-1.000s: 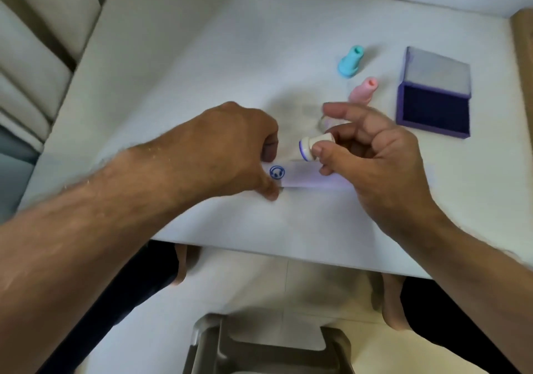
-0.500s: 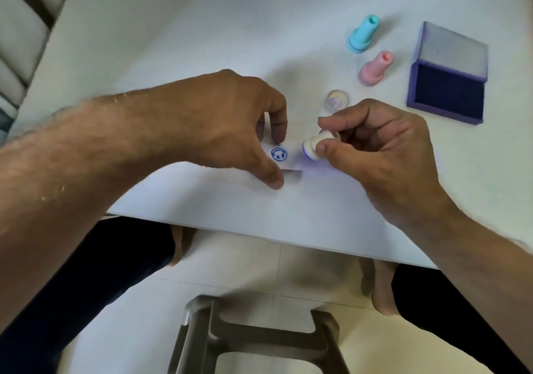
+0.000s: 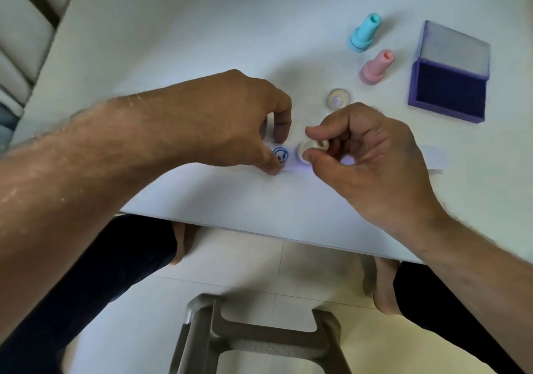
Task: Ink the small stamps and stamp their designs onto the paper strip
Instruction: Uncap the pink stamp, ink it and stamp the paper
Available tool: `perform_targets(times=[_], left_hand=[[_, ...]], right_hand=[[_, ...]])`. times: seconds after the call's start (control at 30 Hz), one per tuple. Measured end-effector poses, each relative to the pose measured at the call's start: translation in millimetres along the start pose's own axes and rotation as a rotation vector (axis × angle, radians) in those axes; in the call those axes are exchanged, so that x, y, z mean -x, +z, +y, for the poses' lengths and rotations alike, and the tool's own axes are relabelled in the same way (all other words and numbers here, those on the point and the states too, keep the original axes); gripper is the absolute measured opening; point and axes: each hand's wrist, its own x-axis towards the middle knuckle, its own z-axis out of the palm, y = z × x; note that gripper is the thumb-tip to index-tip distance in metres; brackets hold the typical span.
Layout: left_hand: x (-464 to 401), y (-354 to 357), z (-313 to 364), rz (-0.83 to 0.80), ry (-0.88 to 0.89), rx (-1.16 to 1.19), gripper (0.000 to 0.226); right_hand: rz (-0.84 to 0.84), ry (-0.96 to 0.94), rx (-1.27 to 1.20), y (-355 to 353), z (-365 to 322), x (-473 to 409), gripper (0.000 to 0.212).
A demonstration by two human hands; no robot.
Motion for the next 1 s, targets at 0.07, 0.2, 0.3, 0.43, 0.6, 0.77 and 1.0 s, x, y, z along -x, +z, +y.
perform_targets(times=[0.07, 0.2, 0.3, 0.43, 0.6, 0.77, 1.0], left_hand=[[-1.0, 1.8, 0.0, 0.011, 0.012, -0.019, 0.033], [-3.3, 5.2, 0.1, 0.035, 0.041, -0.056, 0.033], [-5.1, 6.0, 0.8, 0.04, 0.048, -0.064, 0.034], [-6.5, 6.1, 0.8, 0.043, 0.067, -0.059, 0.034], [-5.4, 4.6, -0.2, 0.061, 0.096, -0.036, 0.033], [-4.2, 8.3, -2.2, 0.116, 0.112, -0.032, 0.036], [-7.8, 12.6, 4.0, 0.161, 0.12, 0.034, 0.041]], right_hand=[[0.009, -0.04, 0.053, 2.4, -2.2, 0.5, 0.015], [0.039, -0.157, 0.295, 3.7, -11.2, 0.6, 0.01], [-0.025, -0.151, 0.48, 0.0, -20.7, 2.6, 0.015], [-0.139, 0.036, 0.562, -4.6, -38.7, -2.2, 0.014], [-0.231, 0.189, 0.785, 4.5, -67.9, -21.5, 0.008], [-0.46, 0.604, 0.789, 14.3, -78.5, -54.3, 0.048], [-0.015, 0.285, 0.424, -5.3, -44.1, -10.1, 0.01]])
